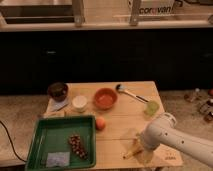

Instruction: Place banana in red bowl

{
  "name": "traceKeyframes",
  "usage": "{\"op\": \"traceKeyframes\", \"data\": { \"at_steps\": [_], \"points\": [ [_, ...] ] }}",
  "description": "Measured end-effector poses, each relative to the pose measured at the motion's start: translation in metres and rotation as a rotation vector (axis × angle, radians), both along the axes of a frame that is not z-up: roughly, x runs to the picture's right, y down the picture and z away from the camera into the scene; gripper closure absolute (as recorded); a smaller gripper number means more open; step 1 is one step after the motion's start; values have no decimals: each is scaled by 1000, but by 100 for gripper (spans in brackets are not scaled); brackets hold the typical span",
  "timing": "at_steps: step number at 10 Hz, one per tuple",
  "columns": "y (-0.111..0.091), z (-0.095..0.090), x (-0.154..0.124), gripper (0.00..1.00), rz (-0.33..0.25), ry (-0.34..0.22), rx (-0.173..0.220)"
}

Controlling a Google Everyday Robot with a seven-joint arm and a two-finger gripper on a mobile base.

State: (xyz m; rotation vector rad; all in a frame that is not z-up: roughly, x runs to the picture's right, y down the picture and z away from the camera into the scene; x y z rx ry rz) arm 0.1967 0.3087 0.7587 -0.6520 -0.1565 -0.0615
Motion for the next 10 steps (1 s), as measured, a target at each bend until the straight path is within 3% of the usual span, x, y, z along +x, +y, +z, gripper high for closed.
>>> {"op": "traceKeyframes", "data": {
  "at_steps": [10],
  "points": [
    [4, 3, 0, 20, -7, -16, 4]
  ]
}}
